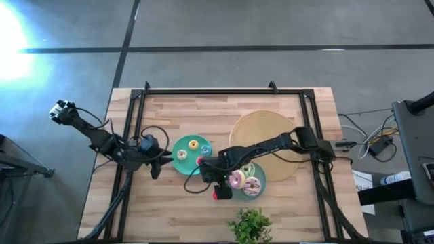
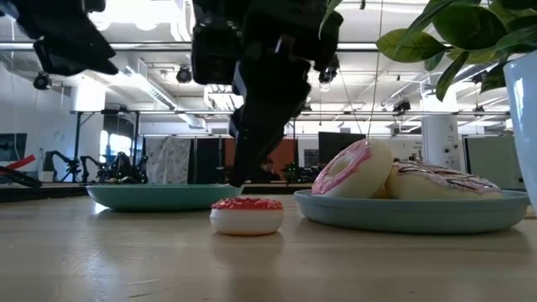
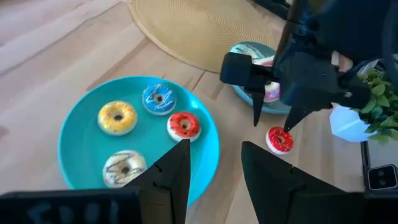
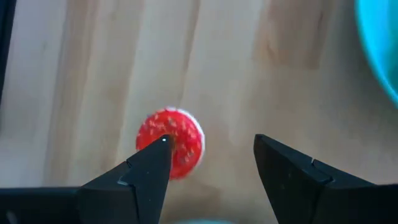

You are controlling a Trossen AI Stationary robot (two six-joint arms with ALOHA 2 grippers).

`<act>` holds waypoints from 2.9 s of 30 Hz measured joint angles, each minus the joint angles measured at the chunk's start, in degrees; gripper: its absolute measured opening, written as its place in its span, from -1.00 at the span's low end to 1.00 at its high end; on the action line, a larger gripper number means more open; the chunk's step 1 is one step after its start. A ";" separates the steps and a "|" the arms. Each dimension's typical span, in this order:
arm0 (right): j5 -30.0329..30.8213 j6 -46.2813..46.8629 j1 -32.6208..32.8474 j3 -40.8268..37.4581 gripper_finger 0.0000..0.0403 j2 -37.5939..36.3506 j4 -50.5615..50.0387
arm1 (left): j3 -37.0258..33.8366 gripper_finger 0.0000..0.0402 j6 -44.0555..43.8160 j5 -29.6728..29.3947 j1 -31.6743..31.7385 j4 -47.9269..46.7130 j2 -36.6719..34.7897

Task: Pick & Place donuts
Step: Put the small red donut on the green plate, then return to Home Position

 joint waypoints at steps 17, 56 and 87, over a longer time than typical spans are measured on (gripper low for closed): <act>4.93 3.30 2.53 1.29 0.08 3.25 -0.85 | -7.76 -0.42 3.95 0.46 0.00 -0.14 -16.38; 15.50 14.04 -3.17 9.43 -0.94 2.13 3.93 | -8.42 -0.42 3.77 0.97 0.02 -0.70 -18.09; 12.73 13.93 -5.94 23.17 -0.36 15.02 0.52 | -8.62 -0.42 3.80 0.47 0.02 -1.48 -18.37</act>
